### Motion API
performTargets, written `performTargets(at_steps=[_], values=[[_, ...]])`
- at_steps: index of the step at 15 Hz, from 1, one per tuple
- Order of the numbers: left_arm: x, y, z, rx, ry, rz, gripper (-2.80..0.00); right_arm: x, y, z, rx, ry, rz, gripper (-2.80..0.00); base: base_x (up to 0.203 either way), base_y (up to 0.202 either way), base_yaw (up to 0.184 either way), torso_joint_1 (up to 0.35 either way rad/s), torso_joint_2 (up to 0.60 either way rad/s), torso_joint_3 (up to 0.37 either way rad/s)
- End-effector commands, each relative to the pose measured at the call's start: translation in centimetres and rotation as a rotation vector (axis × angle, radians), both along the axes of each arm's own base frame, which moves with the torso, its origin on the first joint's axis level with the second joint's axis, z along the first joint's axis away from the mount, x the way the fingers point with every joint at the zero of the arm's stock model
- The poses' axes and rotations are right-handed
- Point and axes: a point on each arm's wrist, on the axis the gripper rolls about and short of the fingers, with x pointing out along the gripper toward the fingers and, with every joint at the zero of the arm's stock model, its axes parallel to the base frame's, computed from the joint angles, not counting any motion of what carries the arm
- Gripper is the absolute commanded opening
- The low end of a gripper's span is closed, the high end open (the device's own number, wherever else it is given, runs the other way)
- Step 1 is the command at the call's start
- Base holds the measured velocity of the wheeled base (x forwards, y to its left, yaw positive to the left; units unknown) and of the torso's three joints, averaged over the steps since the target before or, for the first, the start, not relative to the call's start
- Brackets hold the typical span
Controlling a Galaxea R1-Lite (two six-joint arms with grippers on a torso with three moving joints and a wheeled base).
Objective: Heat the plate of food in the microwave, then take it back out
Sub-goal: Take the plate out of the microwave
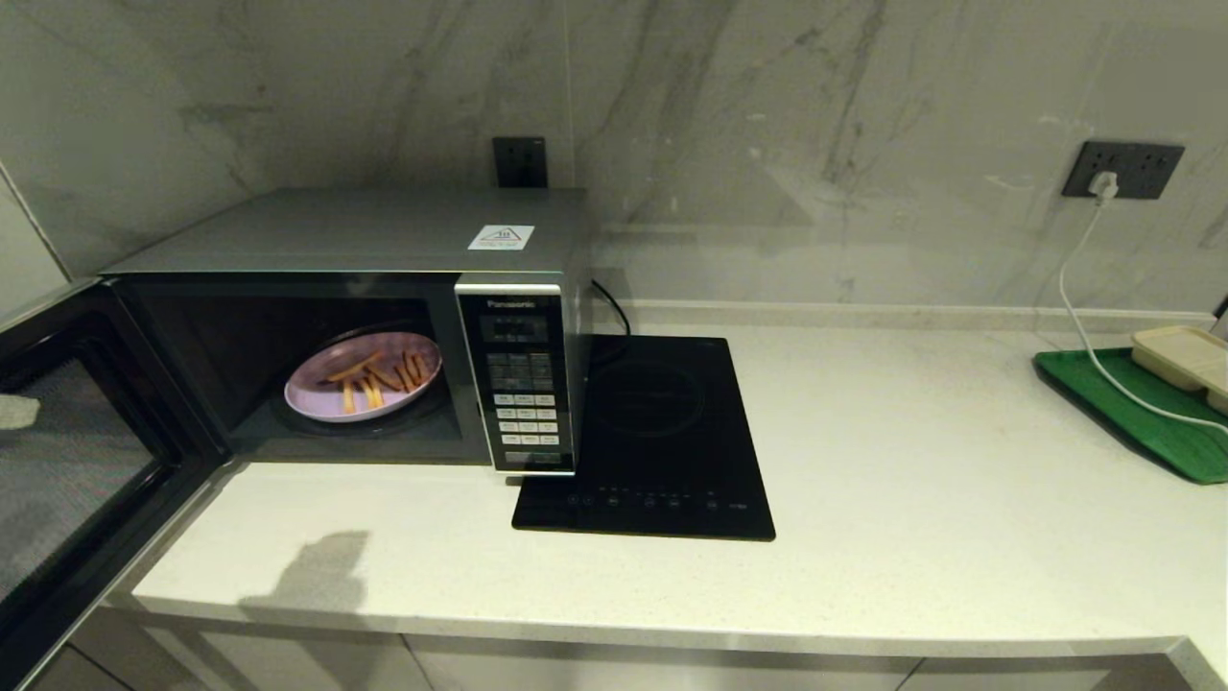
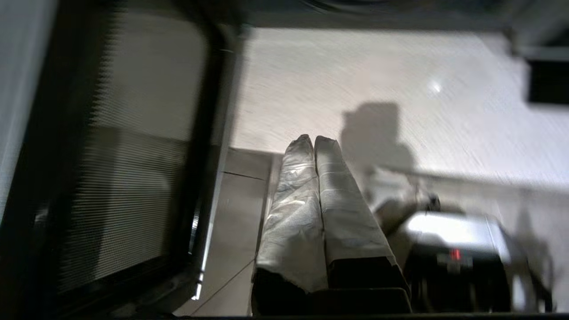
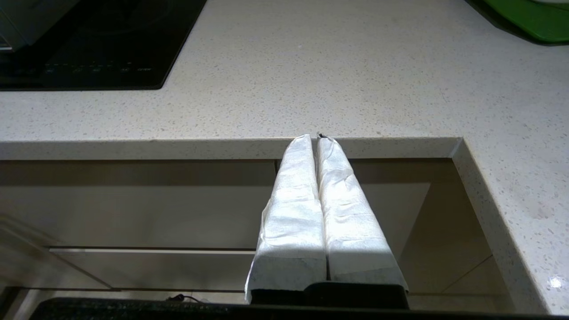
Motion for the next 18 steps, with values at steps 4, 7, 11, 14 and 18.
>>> performTargets(at_steps=[4,7,11,14,18], values=[[-3.9,-4.1,-1.9,0.125,0.039,-0.35,-2.8,0.0,0.0,0.0,0.0,0.002,0.0,-2.8,0.0,0.0,0.0,0.0,0.0,0.0],[-3.9,-5.5,-3.0,0.28,0.027,-0.45,0.0,0.0,0.0,0.0,0.0,0.002,0.0,-2.8,0.0,0.0,0.0,0.0,0.0,0.0],[-3.2,-6.4,-4.5,0.41,0.088,-0.503,0.0,0.0,0.0,0.0,0.0,0.002,0.0,-2.8,0.0,0.0,0.0,0.0,0.0,0.0],[-2.8,-6.5,-6.2,0.483,0.103,-0.562,0.0,0.0,0.0,0.0,0.0,0.002,0.0,-2.8,0.0,0.0,0.0,0.0,0.0,0.0],[-0.7,-6.8,-7.8,0.381,0.089,-0.578,0.0,0.0,0.0,0.0,0.0,0.002,0.0,-2.8,0.0,0.0,0.0,0.0,0.0,0.0]])
